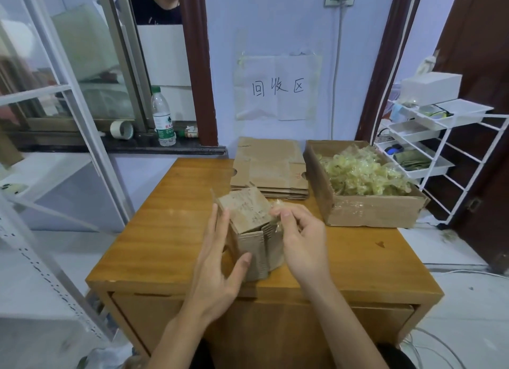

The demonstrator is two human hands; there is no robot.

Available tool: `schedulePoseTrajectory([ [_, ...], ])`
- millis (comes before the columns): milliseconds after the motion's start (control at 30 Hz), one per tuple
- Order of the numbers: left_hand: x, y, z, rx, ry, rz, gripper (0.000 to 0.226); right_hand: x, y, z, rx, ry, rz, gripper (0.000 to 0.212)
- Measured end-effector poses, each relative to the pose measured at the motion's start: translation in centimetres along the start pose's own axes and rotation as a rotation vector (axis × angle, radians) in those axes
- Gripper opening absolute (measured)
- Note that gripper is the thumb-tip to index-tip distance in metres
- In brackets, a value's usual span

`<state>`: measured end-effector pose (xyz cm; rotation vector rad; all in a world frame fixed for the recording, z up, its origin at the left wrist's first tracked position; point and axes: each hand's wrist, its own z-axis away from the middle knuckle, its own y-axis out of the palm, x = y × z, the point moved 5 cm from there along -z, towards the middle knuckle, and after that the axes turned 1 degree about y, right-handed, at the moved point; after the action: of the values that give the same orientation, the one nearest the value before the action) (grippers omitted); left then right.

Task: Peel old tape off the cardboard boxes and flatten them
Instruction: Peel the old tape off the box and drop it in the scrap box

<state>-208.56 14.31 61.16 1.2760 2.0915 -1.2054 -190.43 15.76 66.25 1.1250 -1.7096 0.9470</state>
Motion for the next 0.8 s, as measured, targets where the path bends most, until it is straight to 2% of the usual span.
schedulePoseTrajectory([
  [100,-1.6,0.5,-1.6,-0.063,-0.078,0.054,0.057,0.1,-0.6,-0.7,0.005,-0.077,0.134,0.025],
  [200,-2.3,1.0,-3.6,-0.085,-0.144,0.044,0.036,-0.1,-1.2,-0.9,-0.020,-0.101,0.167,0.024],
  [300,-1.9,1.4,-4.6,-0.080,-0.120,0.002,0.013,-1.0,-1.4,-1.1,-0.060,-0.033,0.166,0.026],
  [400,-1.8,1.1,-4.5,-0.098,-0.090,-0.021,0.014,-2.9,-1.4,-1.2,-0.081,0.134,-0.001,0.032],
  [567,-2.2,1.1,-4.7,-0.041,-0.092,-0.056,0.017,-4.0,-0.7,-0.7,-0.105,0.434,-0.565,0.026],
  [700,-2.2,1.3,-4.7,-0.030,-0.090,-0.053,0.019,-4.1,-0.6,-0.3,-0.079,0.429,-0.665,0.028],
  [800,-2.1,1.5,-4.7,-0.023,-0.100,-0.033,0.022,-3.5,-1.2,0.3,-0.051,0.272,-0.518,0.025],
])
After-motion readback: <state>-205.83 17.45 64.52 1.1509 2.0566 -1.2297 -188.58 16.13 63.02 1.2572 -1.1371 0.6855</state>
